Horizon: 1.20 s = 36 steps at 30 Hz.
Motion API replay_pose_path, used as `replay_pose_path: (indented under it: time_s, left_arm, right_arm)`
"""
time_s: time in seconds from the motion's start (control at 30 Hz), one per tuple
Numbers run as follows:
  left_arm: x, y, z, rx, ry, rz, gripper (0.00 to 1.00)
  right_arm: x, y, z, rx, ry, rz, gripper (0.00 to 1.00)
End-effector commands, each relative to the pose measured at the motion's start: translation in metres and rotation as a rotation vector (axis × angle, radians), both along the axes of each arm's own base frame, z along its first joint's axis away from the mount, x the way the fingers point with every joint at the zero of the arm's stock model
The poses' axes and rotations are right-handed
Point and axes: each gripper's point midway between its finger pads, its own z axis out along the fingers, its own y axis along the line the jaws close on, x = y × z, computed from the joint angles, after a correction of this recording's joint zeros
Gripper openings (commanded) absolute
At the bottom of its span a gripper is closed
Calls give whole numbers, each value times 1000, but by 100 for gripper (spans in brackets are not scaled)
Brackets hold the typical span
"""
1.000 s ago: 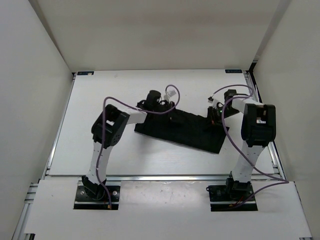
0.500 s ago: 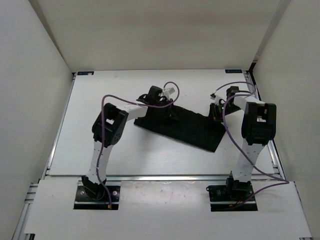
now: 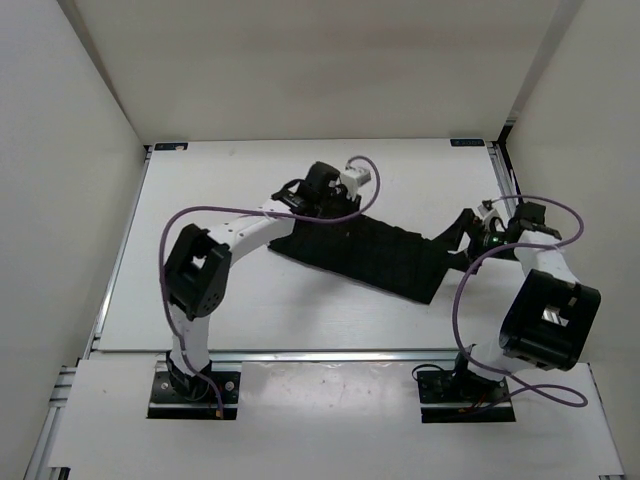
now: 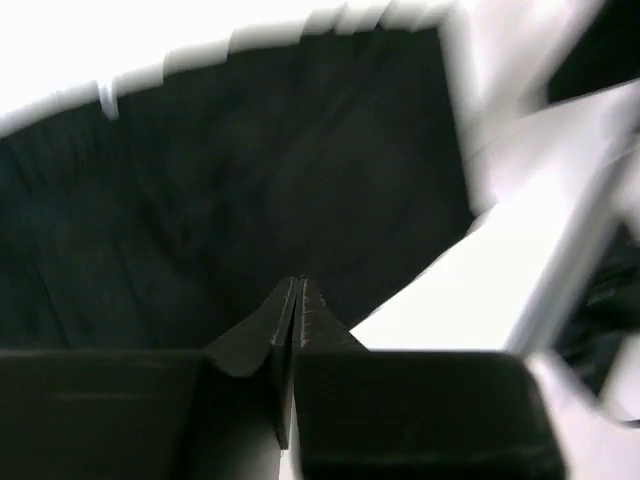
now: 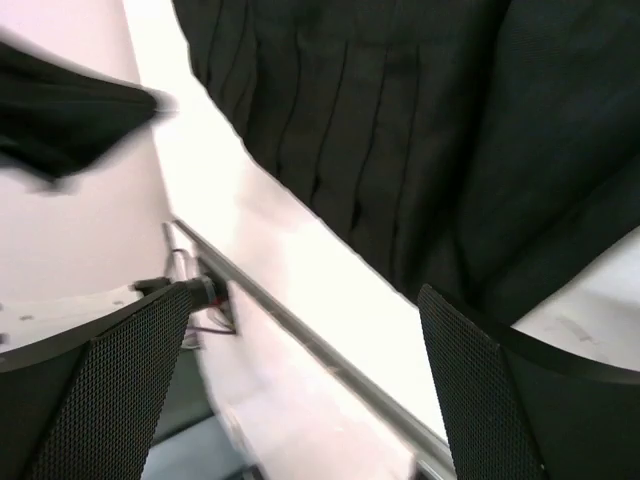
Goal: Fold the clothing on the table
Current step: Fold the skirt
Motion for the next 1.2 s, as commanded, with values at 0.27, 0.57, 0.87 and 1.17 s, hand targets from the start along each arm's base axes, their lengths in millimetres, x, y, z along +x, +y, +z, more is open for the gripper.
replay_pose_path:
  time_s: [0.27, 0.57, 0.87, 1.17]
  left_arm:
    - [5, 31, -101, 370, 69, 4, 25]
    - [6, 22, -125, 394, 148, 50, 16]
    - [8, -24, -115, 359, 221, 23, 0]
    - [9, -18, -102, 314, 236, 75, 0]
  right_arm:
    - [-28, 25, -26, 168, 190, -119, 97]
    - [-28, 53, -18, 27, -7, 93, 0]
    - [-43, 69, -61, -146, 76, 232, 0]
    - [-13, 30, -88, -174, 213, 119, 0]
